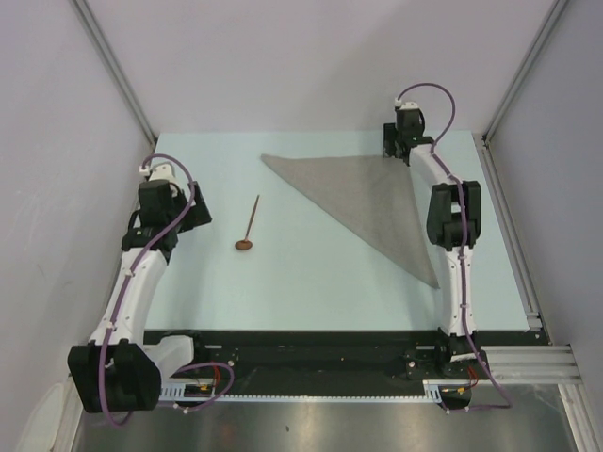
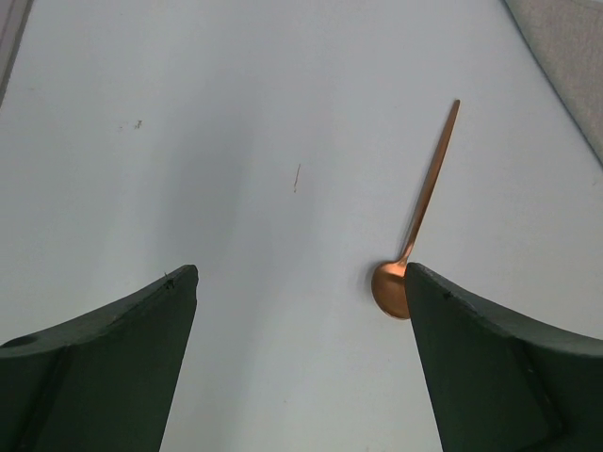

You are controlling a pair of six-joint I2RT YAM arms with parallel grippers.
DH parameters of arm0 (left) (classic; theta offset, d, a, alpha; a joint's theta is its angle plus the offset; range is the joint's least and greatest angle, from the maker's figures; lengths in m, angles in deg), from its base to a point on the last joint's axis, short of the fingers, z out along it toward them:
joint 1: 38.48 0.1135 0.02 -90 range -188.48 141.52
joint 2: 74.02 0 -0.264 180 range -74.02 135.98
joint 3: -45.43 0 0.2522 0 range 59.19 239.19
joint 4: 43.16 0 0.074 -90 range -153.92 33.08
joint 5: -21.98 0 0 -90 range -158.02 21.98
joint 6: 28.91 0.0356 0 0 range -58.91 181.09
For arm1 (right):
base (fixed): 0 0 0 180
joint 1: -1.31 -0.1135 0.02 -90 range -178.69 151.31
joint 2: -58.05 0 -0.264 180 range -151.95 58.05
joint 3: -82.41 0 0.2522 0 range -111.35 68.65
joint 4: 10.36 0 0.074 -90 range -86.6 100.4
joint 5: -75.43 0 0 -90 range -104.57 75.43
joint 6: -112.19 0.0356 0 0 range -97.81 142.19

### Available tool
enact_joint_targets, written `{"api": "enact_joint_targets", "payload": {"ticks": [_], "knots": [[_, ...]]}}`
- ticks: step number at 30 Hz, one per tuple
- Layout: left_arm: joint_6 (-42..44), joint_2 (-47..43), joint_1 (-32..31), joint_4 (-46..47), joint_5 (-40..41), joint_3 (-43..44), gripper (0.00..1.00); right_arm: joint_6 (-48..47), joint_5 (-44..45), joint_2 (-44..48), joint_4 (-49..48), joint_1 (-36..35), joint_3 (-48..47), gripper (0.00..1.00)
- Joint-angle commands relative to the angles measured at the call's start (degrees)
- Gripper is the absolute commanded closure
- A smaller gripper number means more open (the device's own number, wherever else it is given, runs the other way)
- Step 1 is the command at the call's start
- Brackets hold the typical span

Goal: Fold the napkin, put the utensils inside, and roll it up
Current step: Fold the napkin

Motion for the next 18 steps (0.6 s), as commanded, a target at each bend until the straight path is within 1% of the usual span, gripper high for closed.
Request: {"api": "enact_joint_targets", "payload": {"ticks": [1,2,3,4,5,6,8,9,11,12,15,18], "knots": [[3.3,4.9,-4.1,0.7,2.1,-0.1,0.05,3.0,-6.5,20.8,-5.4,-1.9,11.5,0.31],[3.4,6.5,-6.9,0.5,2.6,0.2,0.05,3.7,-7.5,23.7,-7.5,-2.1,18.2,0.31],[3.4,8.1,-8.1,0.1,2.5,0.5,0.05,4.5,-9.7,26.0,-8.5,-2.2,21.4,0.31],[3.0,11.7,-9.0,-0.2,0.5,1.2,0.05,5.8,-10.6,28.2,-9.4,-2.6,24.3,0.31],[2.4,13.4,-9.4,-0.3,-1.4,1.4,0.05,6.5,-12.1,32.7,-10.6,-2.7,27.7,0.31],[1.7,15.0,-9.4,-0.5,-2.5,2.0,0.06,7.2,-12.6,34.4,-11.0,-2.9,32.4,0.31],[0.7,19.4,-9.7,-0.8,-4.9,2.7,0.08,9.6,-15.5,39.3,-11.3,-3.0,37.0,0.31],[0.3,20.5,-9.7,-0.6,-5.5,3.0,0.08,10.3,-16.3,40.9,-11.6,-3.1,41.4,0.31],[-0.2,23.0,-9.7,0.2,-6.1,2.9,0.09,11.1,-17.8,44.7,-12.7,-3.7,45.1,0.31],[-0.5,24.0,-9.7,0.1,-6.4,3.2,0.09,11.3,-17.8,45.7,-12.9,-3.9,48.3,0.30],[-1.4,27.0,-9.7,-0.3,-8.5,3.3,0.13,12.8,-19.4,48.0,-13.6,-4.3,52.5,0.31],[-2.1,29.2,-9.7,-0.7,-8.8,2.8,0.14,13.6,-21.0,48.8,-13.6,-5.0,53.9,0.31]]}}
